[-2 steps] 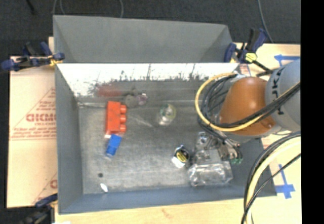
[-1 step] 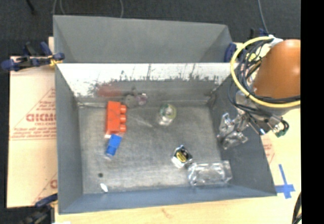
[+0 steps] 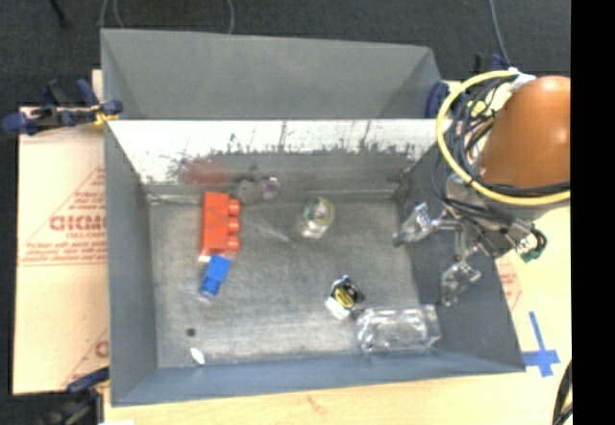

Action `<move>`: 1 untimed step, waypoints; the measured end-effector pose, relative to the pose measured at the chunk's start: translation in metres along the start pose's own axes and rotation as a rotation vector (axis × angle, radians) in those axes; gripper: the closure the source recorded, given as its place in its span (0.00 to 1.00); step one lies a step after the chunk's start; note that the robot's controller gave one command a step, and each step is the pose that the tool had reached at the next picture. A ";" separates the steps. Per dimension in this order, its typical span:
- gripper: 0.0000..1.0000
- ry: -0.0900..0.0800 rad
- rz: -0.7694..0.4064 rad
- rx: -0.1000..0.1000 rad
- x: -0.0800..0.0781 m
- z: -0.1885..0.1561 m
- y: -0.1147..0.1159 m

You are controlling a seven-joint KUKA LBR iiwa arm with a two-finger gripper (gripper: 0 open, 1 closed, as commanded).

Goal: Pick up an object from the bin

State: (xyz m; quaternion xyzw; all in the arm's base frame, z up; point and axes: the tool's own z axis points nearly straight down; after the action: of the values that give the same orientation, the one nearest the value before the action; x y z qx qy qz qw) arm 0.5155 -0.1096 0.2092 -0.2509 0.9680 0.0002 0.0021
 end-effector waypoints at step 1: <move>0.00 0.004 -0.383 0.002 -0.013 0.096 0.012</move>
Offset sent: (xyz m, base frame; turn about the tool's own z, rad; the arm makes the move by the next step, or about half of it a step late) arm 0.0045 0.0208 -0.1128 -0.3905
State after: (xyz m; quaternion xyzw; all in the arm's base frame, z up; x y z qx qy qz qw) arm 0.5217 -0.0922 0.1129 -0.4305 0.9026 -0.0018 0.0002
